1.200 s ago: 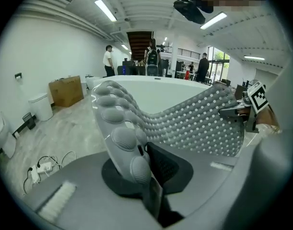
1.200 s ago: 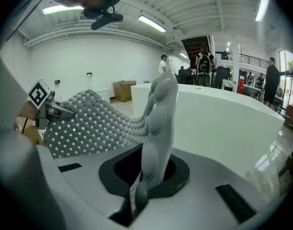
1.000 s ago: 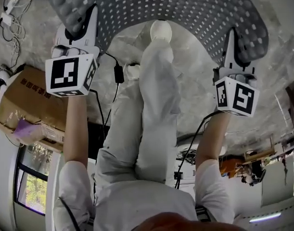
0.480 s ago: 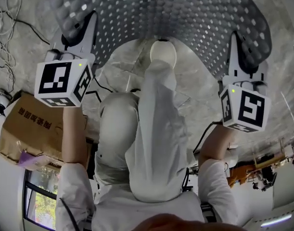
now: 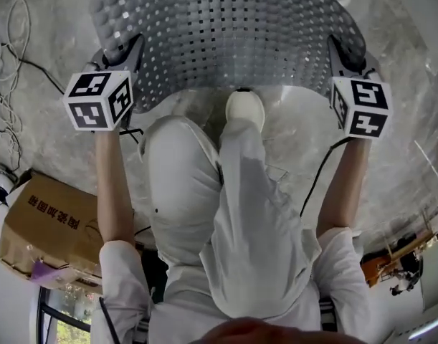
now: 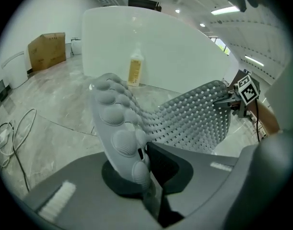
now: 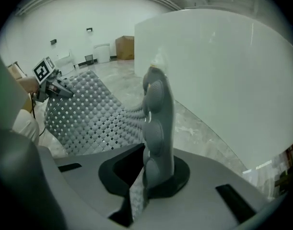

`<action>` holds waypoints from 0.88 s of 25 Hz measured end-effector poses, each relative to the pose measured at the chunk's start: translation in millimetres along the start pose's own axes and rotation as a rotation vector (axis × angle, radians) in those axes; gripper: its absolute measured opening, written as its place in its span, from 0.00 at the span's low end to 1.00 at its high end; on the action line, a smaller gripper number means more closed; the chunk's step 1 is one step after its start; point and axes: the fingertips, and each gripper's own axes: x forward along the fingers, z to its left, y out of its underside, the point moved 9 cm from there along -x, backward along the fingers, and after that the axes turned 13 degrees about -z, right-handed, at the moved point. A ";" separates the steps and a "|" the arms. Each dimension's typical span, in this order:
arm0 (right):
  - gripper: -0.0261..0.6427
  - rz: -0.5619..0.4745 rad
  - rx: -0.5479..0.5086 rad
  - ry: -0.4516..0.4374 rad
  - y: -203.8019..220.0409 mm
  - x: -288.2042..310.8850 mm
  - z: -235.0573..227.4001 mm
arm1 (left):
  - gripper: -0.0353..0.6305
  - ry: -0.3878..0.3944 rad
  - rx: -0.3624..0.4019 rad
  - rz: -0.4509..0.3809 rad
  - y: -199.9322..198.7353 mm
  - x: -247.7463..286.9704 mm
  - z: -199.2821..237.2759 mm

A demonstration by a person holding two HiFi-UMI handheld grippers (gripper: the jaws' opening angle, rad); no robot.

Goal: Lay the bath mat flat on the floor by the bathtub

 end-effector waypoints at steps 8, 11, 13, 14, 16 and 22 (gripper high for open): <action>0.07 0.073 -0.051 0.062 45.1 69.8 -35.0 | 0.09 -0.083 0.032 0.070 26.4 39.4 26.4; 0.08 0.110 -0.065 0.090 63.5 94.9 -51.2 | 0.09 -0.105 0.055 0.111 37.5 52.0 36.5; 0.08 0.133 -0.070 0.097 71.6 106.8 -60.9 | 0.09 -0.111 0.070 0.136 43.7 61.7 41.9; 0.08 0.142 -0.068 0.098 74.0 111.3 -65.5 | 0.09 -0.112 0.080 0.150 46.1 67.2 45.1; 0.09 0.159 -0.051 0.092 79.0 118.5 -73.8 | 0.10 -0.103 0.083 0.180 50.6 77.0 53.4; 0.15 0.170 0.079 -0.022 95.1 132.3 -103.7 | 0.15 -0.059 0.015 0.244 63.5 90.2 78.8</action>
